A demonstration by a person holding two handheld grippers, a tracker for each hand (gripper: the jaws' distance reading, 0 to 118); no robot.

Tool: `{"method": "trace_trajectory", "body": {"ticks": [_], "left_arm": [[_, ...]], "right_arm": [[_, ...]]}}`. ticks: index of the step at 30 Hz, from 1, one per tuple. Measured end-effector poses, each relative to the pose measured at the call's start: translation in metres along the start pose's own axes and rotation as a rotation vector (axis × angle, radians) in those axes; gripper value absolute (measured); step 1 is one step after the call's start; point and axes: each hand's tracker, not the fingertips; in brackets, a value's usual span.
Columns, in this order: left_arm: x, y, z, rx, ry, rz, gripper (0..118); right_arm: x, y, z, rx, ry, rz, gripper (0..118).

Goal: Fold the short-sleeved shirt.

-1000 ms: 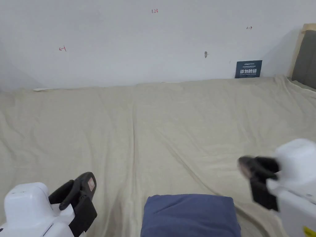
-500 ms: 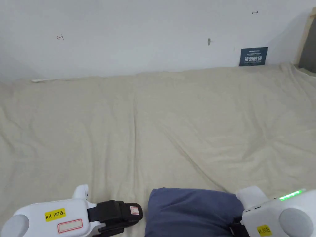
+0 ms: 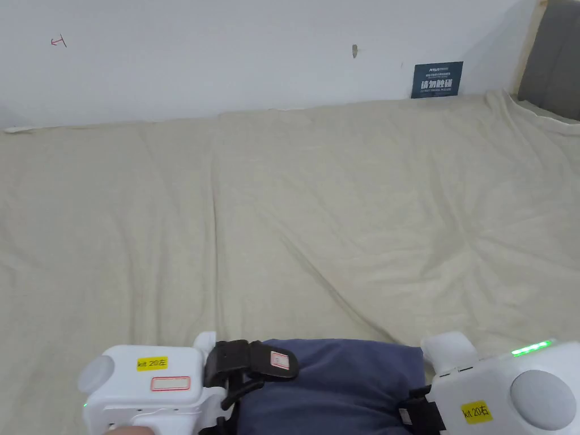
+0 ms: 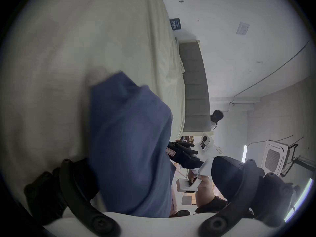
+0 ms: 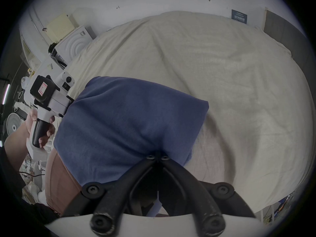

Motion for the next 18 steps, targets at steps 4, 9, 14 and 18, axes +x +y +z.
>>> {"method": "trace_trajectory", "body": {"ticks": [4, 9, 14, 18], "left_arm": [[0.012, -0.002, -0.016, -0.053, 0.073, -0.104, 118], [0.029, -0.019, -0.008, 0.138, 0.253, -0.146, 22], [0.033, -0.016, -0.014, 0.097, 0.285, -0.161, 22], [0.05, -0.017, -0.012, 0.083, 0.365, -0.244, 22]], "right_arm": [[0.004, -0.003, 0.0, 0.014, 0.027, -0.041, 0], [0.007, -0.007, 0.005, 0.036, 0.049, -0.069, 0], [0.006, -0.014, 0.014, 0.069, 0.064, -0.095, 0], [0.0, -0.016, 0.023, 0.086, 0.037, -0.074, 0]]}}
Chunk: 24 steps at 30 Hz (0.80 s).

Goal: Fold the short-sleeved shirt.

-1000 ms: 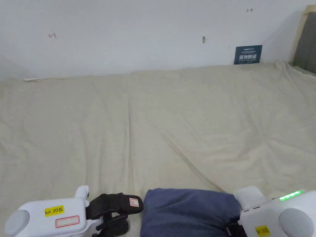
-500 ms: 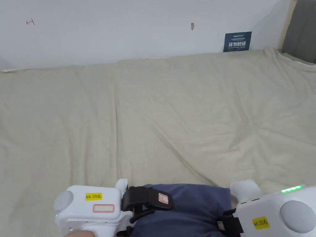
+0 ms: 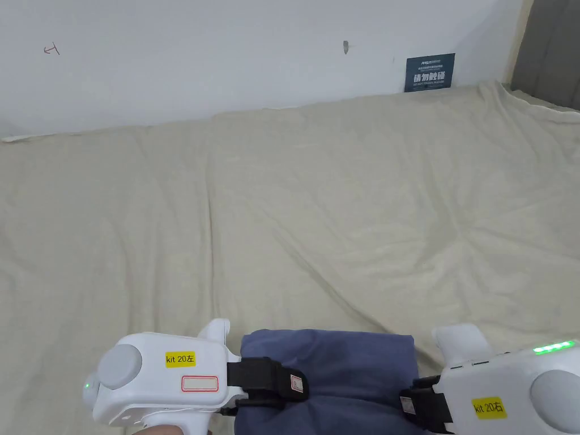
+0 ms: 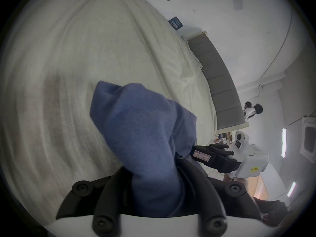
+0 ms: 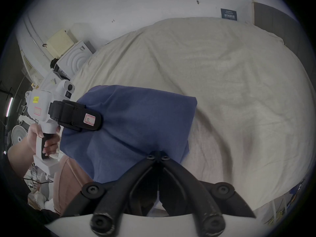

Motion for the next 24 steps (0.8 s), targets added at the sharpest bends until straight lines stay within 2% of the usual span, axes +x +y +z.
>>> {"method": "trace_trajectory", "body": {"ticks": [3, 8, 10, 13, 15, 17, 20, 21, 23, 24], "left_arm": [[0.008, 0.002, 0.024, 0.0, 0.026, -0.037, 22], [-0.018, 0.009, 0.117, 0.064, 0.226, -0.082, 22], [-0.043, 0.014, 0.167, 0.088, 0.398, -0.087, 22], [-0.083, 0.021, 0.241, 0.1, 0.782, -0.123, 22], [-0.113, 0.025, 0.285, 0.079, 0.983, -0.088, 22], [-0.134, 0.028, 0.321, 0.031, 1.123, -0.036, 22], [-0.165, 0.033, 0.361, 0.078, 1.325, 0.039, 26], [-0.173, 0.033, 0.37, 0.077, 1.325, 0.047, 34], [-0.183, 0.031, 0.382, 0.078, 1.383, 0.049, 88], [-0.186, 0.031, 0.386, 0.069, 1.399, 0.043, 109]], "right_arm": [[-0.009, -0.001, 0.007, 0.013, -0.019, 0.033, 0], [-0.027, 0.0, 0.008, 0.007, -0.015, 0.063, 0], [-0.039, 0.001, 0.008, -0.001, -0.005, 0.065, 0], [-0.055, 0.002, 0.004, -0.017, 0.007, 0.068, 0], [-0.068, 0.003, 0.002, -0.029, 0.019, 0.075, 0], [-0.078, 0.003, -0.001, -0.038, 0.027, 0.086, 0], [-0.087, 0.005, -0.005, -0.044, 0.014, 0.087, 0], [-0.088, 0.007, -0.008, -0.051, 0.011, 0.088, 0], [-0.09, 0.01, -0.011, -0.065, -0.004, 0.08, 0], [-0.091, 0.011, -0.011, -0.069, -0.008, 0.074, 0]]}}
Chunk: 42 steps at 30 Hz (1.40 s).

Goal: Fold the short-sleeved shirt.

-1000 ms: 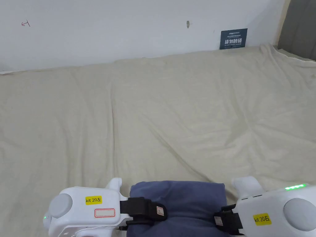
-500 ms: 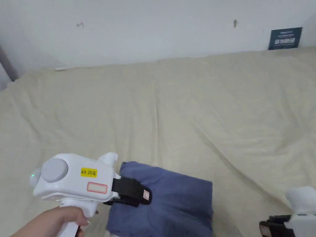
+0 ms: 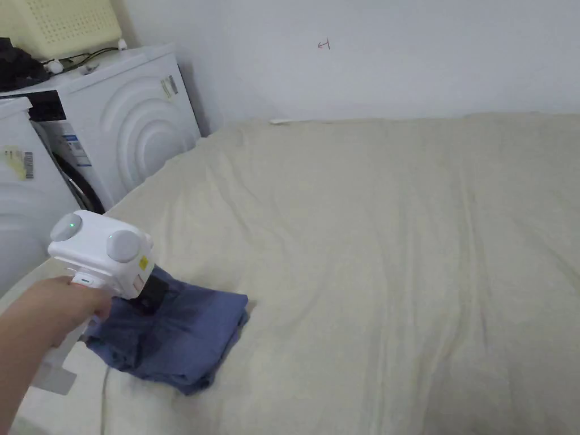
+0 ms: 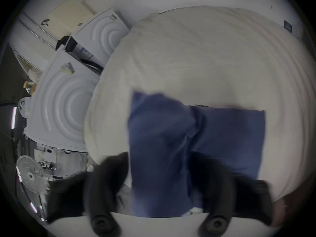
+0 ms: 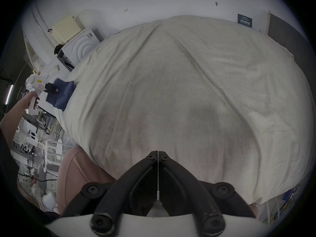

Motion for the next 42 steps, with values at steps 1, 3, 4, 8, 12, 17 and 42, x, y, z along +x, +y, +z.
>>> {"method": "trace_trajectory", "body": {"ticks": [1, 3, 4, 8, 12, 17, 42], "left_arm": [[-0.004, -0.002, -0.002, 0.0, 0.019, -0.003, 118], [-0.013, -0.008, 0.002, 0.047, 0.026, 0.01, 118], [-0.018, -0.008, 0.002, 0.05, 0.029, 0.025, 118], [-0.013, -0.016, 0.016, 0.106, -0.047, 0.09, 118], [0.036, -0.032, 0.047, 0.199, -0.319, 0.19, 89], [0.153, -0.066, 0.09, 0.464, -0.498, 0.155, 0], [0.325, -0.187, 0.294, 1.369, -0.333, 0.254, 0]], "right_arm": [[-0.001, 0.001, 0.001, 0.0, 0.001, -0.004, 0], [0.0, 0.004, 0.002, 0.007, 0.009, -0.009, 0], [0.0, 0.006, 0.003, 0.012, 0.012, -0.012, 0], [-0.003, 0.011, 0.004, 0.048, 0.018, -0.023, 0], [0.002, 0.015, 0.01, 0.089, 0.007, -0.028, 0], [0.016, 0.013, 0.022, 0.136, 0.014, -0.075, 0], [-0.015, -0.065, 0.139, 1.244, -0.509, 0.182, 0]]}}
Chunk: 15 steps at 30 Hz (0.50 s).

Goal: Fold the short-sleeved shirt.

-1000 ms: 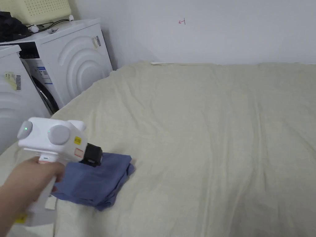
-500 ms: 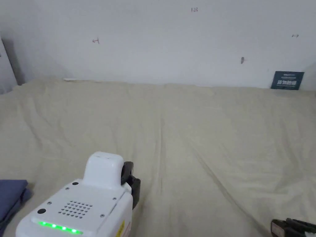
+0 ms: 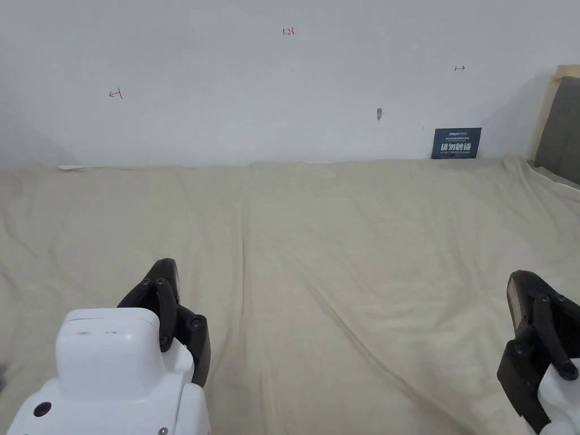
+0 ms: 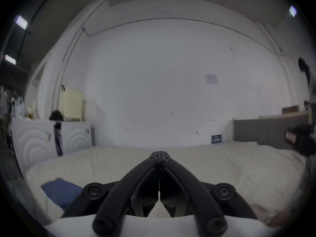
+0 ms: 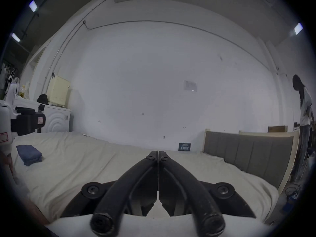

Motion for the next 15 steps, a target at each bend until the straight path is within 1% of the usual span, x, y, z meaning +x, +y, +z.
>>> {"method": "trace_trajectory", "body": {"ticks": [1, 4, 6, 7, 9, 10, 11, 12, 13, 14, 15], "left_arm": [[-0.001, -0.002, 0.0, 0.002, 0.012, -0.027, 0], [-0.004, -0.014, -0.002, 0.007, 0.01, 0.0, 0], [-0.008, -0.019, -0.004, -0.021, 0.029, 0.008, 0], [-0.011, -0.02, -0.004, -0.048, 0.016, 0.031, 0], [-0.011, -0.023, -0.003, -0.056, 0.027, 0.016, 0], [-0.011, -0.023, -0.001, -0.054, 0.03, 0.006, 0], [-0.011, -0.023, 0.0, -0.051, 0.029, -0.001, 0], [-0.012, -0.023, 0.001, -0.049, 0.016, -0.002, 4], [-0.012, -0.023, 0.002, -0.047, 0.002, -0.001, 21], [-0.011, -0.022, 0.003, -0.042, 0.005, -0.002, 44], [-0.011, -0.021, 0.004, -0.033, 0.01, -0.002, 72]], "right_arm": [[0.001, -0.002, -0.001, 0.003, 0.01, 0.001, 0], [0.003, -0.016, -0.009, -0.008, 0.013, -0.027, 0], [0.004, -0.021, -0.013, -0.085, -0.018, -0.054, 0], [0.006, -0.022, -0.013, -0.104, -0.021, -0.067, 0], [0.008, -0.023, -0.01, -0.08, -0.011, -0.074, 0], [0.007, -0.022, -0.01, -0.072, -0.018, -0.064, 1], [0.007, -0.022, -0.01, -0.069, -0.022, -0.052, 5], [0.006, -0.019, -0.01, -0.071, -0.018, -0.05, 12], [0.005, -0.016, -0.011, -0.074, -0.007, -0.049, 31], [0.005, -0.015, -0.011, -0.074, -0.006, -0.049, 52], [0.004, -0.014, -0.011, -0.073, -0.006, -0.052, 76]]}}
